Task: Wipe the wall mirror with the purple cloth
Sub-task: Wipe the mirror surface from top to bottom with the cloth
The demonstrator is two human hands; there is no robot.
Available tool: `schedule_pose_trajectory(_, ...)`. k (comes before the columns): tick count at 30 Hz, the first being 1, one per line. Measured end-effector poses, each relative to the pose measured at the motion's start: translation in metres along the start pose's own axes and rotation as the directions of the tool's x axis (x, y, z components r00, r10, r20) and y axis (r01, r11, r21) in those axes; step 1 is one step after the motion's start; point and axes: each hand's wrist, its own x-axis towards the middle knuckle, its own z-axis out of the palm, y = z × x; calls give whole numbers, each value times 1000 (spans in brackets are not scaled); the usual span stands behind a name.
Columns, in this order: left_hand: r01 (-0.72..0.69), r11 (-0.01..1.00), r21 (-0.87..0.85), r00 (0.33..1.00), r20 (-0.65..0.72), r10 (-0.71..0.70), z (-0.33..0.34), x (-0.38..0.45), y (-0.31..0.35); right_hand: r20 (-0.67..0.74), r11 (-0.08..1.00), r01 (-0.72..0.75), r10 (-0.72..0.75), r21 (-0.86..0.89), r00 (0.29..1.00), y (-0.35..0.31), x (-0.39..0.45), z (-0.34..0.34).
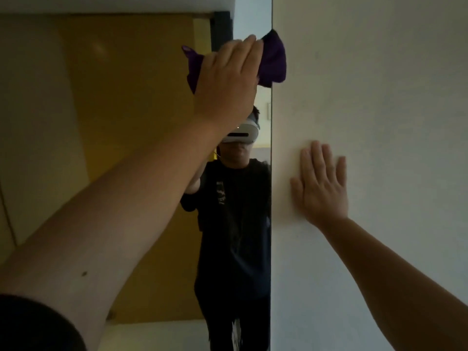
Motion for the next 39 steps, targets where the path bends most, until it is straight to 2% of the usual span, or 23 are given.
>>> schedule_pose_trajectory(8, -134, 991, 6, 986, 97, 133, 0, -89, 29, -90, 1000, 12, -11, 13, 996, -1, 0, 3)
schedule_pose_trajectory(16, -229, 966, -117, 938, 239, 251, 9, -256, 94, -117, 1000, 24, -22, 19, 993, 0, 0, 3)
schedule_pose_trajectory(19, -292, 951, -101, 914, 265, 308, 12, -310, 104, -121, 999, 25, -23, 19, 992, -1, -1, 1)
schedule_pose_trajectory(24, -293, 951, -97, 925, 223, 308, 11, -319, 103, -34, 1000, 0, 1, 20, 999, -5, 0, -4)
schedule_pose_trajectory(30, -207, 948, -242, 922, 277, 272, -14, -299, 98, 68, 998, -50, 46, 48, 997, -14, -1, -22)
schedule_pose_trajectory(35, -121, 956, -266, 938, 286, 198, -42, -299, 81, 150, 969, -153, 125, 195, 981, -36, -12, -39)
schedule_pose_trajectory(39, -87, 974, -207, 953, 269, 142, -61, -316, 51, 136, 957, -108, 73, 269, 988, -64, -44, -38)
